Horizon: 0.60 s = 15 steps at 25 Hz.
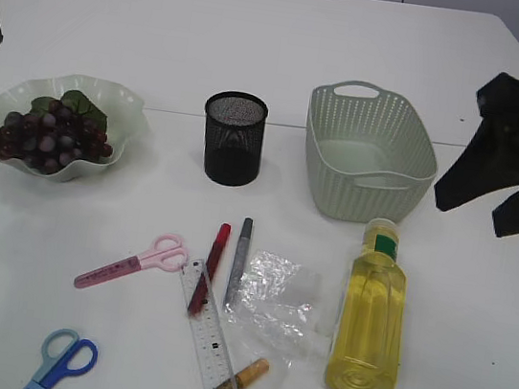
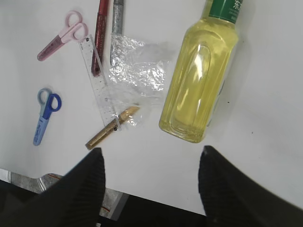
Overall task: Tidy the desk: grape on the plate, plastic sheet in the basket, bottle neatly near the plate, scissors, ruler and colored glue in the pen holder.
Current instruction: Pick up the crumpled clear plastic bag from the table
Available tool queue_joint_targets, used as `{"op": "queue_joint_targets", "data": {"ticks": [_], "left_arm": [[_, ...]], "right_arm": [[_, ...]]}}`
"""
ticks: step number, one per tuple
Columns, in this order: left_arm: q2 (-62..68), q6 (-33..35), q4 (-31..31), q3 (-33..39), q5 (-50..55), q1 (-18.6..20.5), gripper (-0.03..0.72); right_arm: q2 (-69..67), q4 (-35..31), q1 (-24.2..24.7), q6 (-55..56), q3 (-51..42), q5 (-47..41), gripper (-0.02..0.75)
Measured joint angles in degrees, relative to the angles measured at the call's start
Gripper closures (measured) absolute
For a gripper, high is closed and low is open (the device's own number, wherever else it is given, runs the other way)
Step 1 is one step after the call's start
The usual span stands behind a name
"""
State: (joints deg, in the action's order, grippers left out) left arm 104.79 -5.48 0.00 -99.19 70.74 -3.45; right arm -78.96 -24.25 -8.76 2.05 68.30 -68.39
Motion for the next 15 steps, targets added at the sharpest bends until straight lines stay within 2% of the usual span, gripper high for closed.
{"op": "queue_joint_targets", "data": {"ticks": [4, 7, 10, 15], "left_arm": [[0.00, -0.09, 0.57, 0.00, 0.00, 0.00, 0.265], [0.00, -0.09, 0.84, 0.00, 0.00, 0.00, 0.265], [0.00, -0.09, 0.96, 0.00, 0.00, 0.00, 0.265], [0.00, -0.09, 1.20, 0.00, 0.00, 0.00, 0.265]], "right_arm": [[-3.46, 2.52, -3.29, 0.30, 1.25, -0.09, 0.282], [-6.30, 8.35, -9.33, 2.63, 2.88, -0.45, 0.281], [-9.16, 11.36, -14.40, 3.48, 5.32, -0.59, 0.281], [-14.53, 14.16, -20.24, -2.37, 8.77, -0.59, 0.281]]}}
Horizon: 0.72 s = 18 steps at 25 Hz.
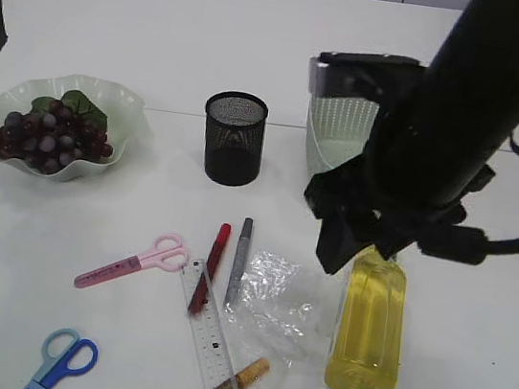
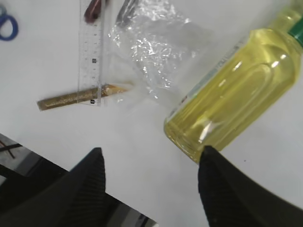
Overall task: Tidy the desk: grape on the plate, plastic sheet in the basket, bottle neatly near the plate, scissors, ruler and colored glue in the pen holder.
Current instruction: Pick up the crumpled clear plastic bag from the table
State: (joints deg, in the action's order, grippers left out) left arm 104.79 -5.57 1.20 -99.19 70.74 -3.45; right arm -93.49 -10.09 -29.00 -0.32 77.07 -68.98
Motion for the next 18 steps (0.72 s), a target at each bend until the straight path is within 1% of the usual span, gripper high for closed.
{"op": "queue_joint_targets", "data": {"ticks": [5, 8, 13, 18], "left_arm": [[0.00, 0.00, 0.10, 0.00, 0.00, 0.00, 0.265], [0.00, 0.00, 0.09, 0.00, 0.00, 0.00, 0.265], [0.00, 0.00, 0.09, 0.00, 0.00, 0.00, 0.265], [0.00, 0.00, 0.09, 0.00, 0.00, 0.00, 0.265]], "right_arm": [[-3.16, 1.09, -4.40, -7.23, 0.30, 1.58, 0.281], [-4.46, 1.35, -5.62, -10.94, 0.39, 2.93, 0.281], [-7.42, 1.84, -5.72, -15.72, 0.39, 4.06, 0.281], [-10.37, 1.84, -5.72, -16.79, 0.39, 7.52, 0.281]]}}
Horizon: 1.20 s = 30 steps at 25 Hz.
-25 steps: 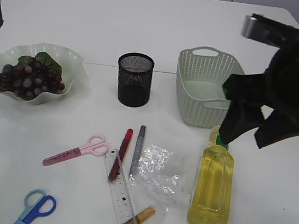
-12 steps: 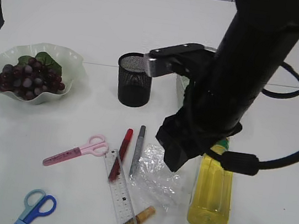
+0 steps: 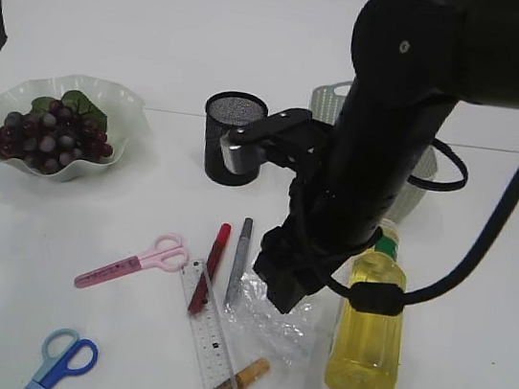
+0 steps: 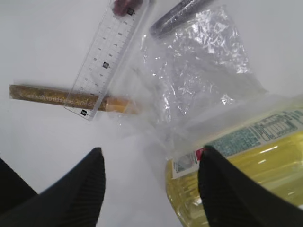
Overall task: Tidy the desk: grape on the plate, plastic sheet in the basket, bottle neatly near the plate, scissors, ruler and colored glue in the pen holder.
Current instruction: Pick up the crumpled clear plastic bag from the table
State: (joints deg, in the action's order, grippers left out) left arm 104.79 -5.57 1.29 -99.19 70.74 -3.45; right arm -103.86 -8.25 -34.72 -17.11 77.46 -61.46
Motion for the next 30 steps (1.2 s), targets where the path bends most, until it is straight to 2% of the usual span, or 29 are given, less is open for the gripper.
{"op": "queue_joint_targets", "data": {"ticks": [11, 17, 30], "left_arm": [[0.00, 0.00, -1.29, 0.00, 0.00, 0.00, 0.265], [0.00, 0.00, -2.26, 0.00, 0.00, 0.00, 0.265], [0.00, 0.00, -3.32, 0.00, 0.00, 0.00, 0.265]], "right_arm": [[-3.40, 0.98, -3.98, -1.82, 0.04, 3.87, 0.281], [-5.98, 5.33, -4.12, -1.02, 0.04, 4.48, 0.281], [-11.23, 6.36, -4.12, -0.93, 0.04, 8.75, 0.281]]}}
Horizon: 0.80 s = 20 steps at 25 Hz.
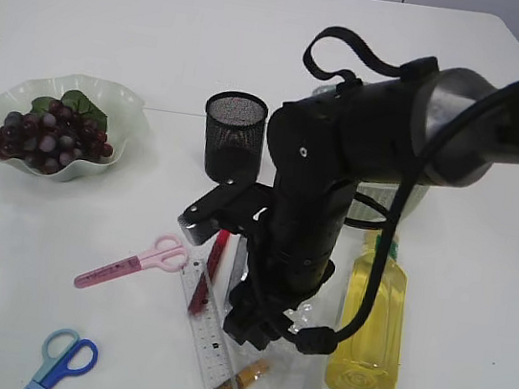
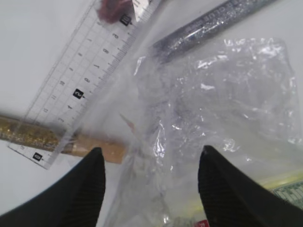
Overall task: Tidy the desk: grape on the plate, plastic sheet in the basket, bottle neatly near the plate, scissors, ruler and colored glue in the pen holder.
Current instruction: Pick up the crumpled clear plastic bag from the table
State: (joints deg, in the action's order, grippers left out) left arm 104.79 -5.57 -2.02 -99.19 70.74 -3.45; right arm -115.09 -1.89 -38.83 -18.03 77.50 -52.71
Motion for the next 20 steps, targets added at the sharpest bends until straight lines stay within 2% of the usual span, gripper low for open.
{"op": "queue_joint_targets", "data": {"ticks": [9, 11, 13, 17, 18, 20], "left_arm": [[0.00, 0.00, -0.24, 0.00, 0.00, 0.00, 0.265], [0.00, 0.00, -0.24, 0.00, 0.00, 0.00, 0.265], [0.00, 0.00, -0.24, 0.00, 0.00, 0.00, 0.265], [0.00, 0.00, -0.24, 0.00, 0.00, 0.00, 0.265], [0.00, 0.00, -0.24, 0.00, 0.00, 0.00, 0.265], [0.00, 0.00, -0.24, 0.00, 0.00, 0.00, 0.265]], "right_arm": [[-0.38, 0.11, 0.00, 0.00, 0.09, 0.75, 0.281], [-0.38, 0.11, 0.00, 0.00, 0.09, 1.00, 0.300], [-0.38, 0.11, 0.00, 0.00, 0.09, 1.13, 0.375], [-0.38, 0.24, 0.00, 0.00, 0.09, 1.28, 0.657], [-0.38, 0.47, 0.00, 0.00, 0.09, 1.38, 0.703], [-0.38, 1.03, 0.00, 0.12, 0.09, 1.49, 0.743]]}}
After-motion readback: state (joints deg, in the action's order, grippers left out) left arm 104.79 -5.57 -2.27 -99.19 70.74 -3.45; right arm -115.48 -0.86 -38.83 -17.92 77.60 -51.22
